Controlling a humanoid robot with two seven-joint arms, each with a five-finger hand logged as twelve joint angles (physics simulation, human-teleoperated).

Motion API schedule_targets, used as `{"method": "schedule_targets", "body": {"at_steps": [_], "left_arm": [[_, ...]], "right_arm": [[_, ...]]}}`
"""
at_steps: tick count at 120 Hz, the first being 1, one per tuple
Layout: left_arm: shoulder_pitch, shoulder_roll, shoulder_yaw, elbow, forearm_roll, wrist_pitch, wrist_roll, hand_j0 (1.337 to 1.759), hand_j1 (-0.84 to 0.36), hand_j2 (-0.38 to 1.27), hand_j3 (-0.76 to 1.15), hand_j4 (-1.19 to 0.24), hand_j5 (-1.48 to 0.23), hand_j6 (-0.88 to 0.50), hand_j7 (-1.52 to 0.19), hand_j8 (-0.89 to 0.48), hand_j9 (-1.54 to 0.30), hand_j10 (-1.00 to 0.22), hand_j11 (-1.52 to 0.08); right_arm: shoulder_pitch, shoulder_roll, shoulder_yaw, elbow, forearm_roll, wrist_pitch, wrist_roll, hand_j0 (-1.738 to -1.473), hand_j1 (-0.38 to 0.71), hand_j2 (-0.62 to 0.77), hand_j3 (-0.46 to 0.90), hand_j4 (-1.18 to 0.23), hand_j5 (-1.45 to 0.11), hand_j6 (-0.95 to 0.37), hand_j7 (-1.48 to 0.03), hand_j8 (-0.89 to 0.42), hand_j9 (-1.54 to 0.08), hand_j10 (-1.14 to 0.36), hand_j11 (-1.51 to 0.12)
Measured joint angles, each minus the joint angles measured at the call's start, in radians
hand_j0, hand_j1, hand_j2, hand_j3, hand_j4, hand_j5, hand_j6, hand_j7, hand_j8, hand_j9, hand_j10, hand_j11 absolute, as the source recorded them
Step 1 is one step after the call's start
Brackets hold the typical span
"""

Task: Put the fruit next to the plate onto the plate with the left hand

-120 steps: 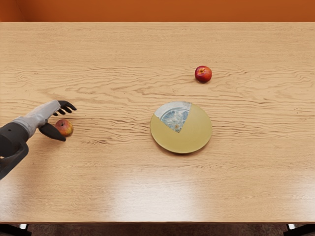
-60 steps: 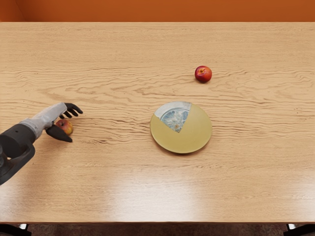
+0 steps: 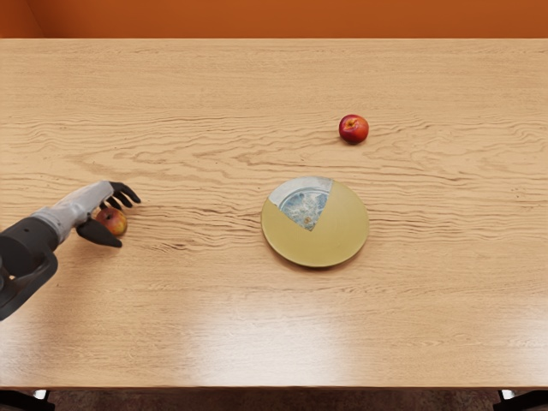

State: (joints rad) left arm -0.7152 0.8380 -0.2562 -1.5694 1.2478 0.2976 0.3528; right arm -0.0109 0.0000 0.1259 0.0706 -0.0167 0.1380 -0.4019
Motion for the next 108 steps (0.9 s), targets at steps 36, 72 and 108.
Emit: {"method": "schedule_targets", "body": {"at_steps": [36, 72, 108], "left_arm": [[-0.001, 0.005, 0.000, 0.000, -0.003, 0.000, 0.003, 1.658, -0.23, 0.11, 0.01, -0.49, -0.63, -0.49, -0.63, -0.49, -0.63, -0.49, -0.63], [0.000, 0.006, 0.000, 0.000, -0.004, -0.001, 0.011, 1.657, -0.27, 0.12, 0.00, -0.53, -0.68, -0.53, -0.68, -0.47, -0.69, -0.52, -0.69], [-0.003, 0.004, -0.001, -0.001, -0.001, -0.013, 0.034, 1.653, -0.28, 0.08, 0.00, -0.59, -0.73, -0.54, -0.75, -0.41, -0.77, -0.56, -0.78]], "right_arm": [[0.000, 0.000, 0.000, 0.000, 0.000, 0.000, 0.000, -1.658, -0.35, 0.00, 0.00, 0.00, 0.00, 0.00, 0.00, 0.00, 0.00, 0.00, 0.00], [0.000, 0.000, 0.000, 0.000, 0.000, 0.000, 0.000, -1.658, -0.35, 0.00, 0.00, 0.00, 0.00, 0.00, 0.00, 0.00, 0.00, 0.00, 0.00], [0.000, 0.000, 0.001, 0.000, 0.000, 0.000, 0.000, -1.658, -0.35, 0.00, 0.00, 0.00, 0.00, 0.00, 0.00, 0.00, 0.00, 0.00, 0.00]]}}
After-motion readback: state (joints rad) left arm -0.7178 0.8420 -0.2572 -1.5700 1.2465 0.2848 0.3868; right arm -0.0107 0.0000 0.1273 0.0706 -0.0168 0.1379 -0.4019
